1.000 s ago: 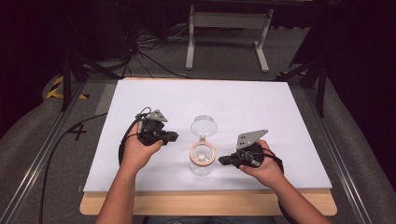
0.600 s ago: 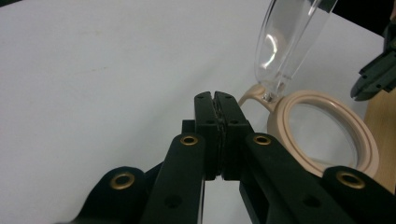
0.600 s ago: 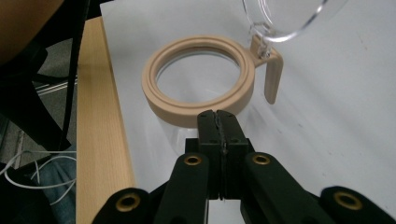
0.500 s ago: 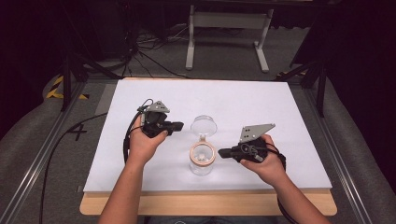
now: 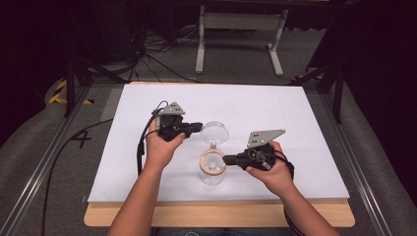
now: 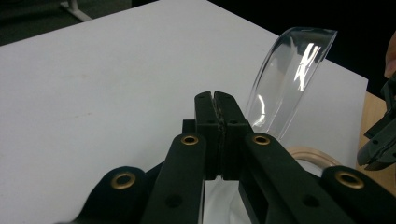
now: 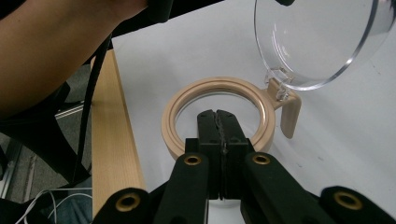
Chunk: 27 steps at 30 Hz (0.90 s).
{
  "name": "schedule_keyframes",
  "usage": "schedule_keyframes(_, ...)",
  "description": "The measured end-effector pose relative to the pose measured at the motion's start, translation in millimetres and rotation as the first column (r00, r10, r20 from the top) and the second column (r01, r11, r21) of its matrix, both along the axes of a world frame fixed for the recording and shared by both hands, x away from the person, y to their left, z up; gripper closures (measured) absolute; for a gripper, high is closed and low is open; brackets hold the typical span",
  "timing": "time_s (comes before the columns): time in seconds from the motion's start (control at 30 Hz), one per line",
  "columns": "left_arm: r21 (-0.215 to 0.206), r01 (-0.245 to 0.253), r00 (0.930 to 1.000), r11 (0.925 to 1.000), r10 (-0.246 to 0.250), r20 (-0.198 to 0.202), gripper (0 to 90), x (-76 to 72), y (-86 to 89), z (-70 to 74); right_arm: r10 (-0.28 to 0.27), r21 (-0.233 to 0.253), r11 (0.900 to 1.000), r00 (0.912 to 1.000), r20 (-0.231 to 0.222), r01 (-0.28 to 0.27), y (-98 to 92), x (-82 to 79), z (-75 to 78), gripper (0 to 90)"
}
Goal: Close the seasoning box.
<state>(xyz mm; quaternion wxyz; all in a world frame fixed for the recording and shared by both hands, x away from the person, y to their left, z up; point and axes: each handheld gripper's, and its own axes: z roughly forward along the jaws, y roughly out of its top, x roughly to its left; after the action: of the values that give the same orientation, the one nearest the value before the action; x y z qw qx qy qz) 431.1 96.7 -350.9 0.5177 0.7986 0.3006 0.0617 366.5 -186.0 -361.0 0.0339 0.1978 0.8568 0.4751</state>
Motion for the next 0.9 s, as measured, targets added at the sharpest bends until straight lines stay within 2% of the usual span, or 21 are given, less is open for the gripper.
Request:
schedule_keyframes(0.1, -0.008, 0.006, 0.9999, 0.9999, -0.006, 0.009, 89.4, -1.8, -0.6, 0.9, -0.004, 0.008, 1.0, 1.0, -0.001, 0.004, 1.3, 1.2, -1.9, 90.0)
schedule_keyframes(0.17, 0.002, 0.007, 0.9999, 1.0, -0.008, 0.014, 89.4, -2.8, 0.7, 2.2, -0.005, 0.011, 1.0, 1.0, -0.002, 0.005, 2.5, 1.1, -1.8, 90.0)
schedule_keyframes(0.2, -0.01, 0.01, 0.9997, 0.9999, -0.01, 0.023, 89.3, -3.1, 0.5, 1.7, -0.004, 0.014, 1.0, 1.0, 0.001, 0.004, 2.9, 1.1, -1.7, 90.0)
schedule_keyframes(0.53, -0.013, 0.047, 0.9986, 0.9988, -0.047, 0.025, 89.4, -12.8, 2.5, 8.3, -0.006, 0.031, 1.0, 0.9999, 0.016, 0.005, 3.1, 2.0, 1.1, 90.0)
schedule_keyframes(0.7, 0.008, 0.046, 0.9981, 0.9989, -0.046, 0.04, 89.8, -20.3, 5.9, 14.8, 0.001, 0.032, 0.999, 0.9999, 0.014, -0.001, 3.4, 1.9, 3.1, 90.0)
schedule_keyframes(0.8, 0.014, 0.052, 0.9981, 0.9986, -0.052, 0.031, 89.9, -22.2, 7.0, 16.4, 0.005, 0.03, 1.0, 0.9999, 0.016, -0.006, 4.3, 1.9, 3.2, 90.0)
schedule_keyframes(0.83, 0.02, 0.054, 0.9977, 0.9983, -0.055, 0.04, 89.8, -22.2, 6.8, 16.2, 0.006, 0.03, 1.0, 0.9998, 0.017, -0.007, 4.4, 2.1, 3.1, 90.0)
schedule_keyframes(0.9, 0.038, 0.062, 0.9975, 0.9973, -0.063, 0.031, 89.8, -23.6, 7.5, 17.7, 0.004, 0.031, 1.0, 0.9999, 0.013, -0.005, 4.2, 2.7, 2.8, 90.0)
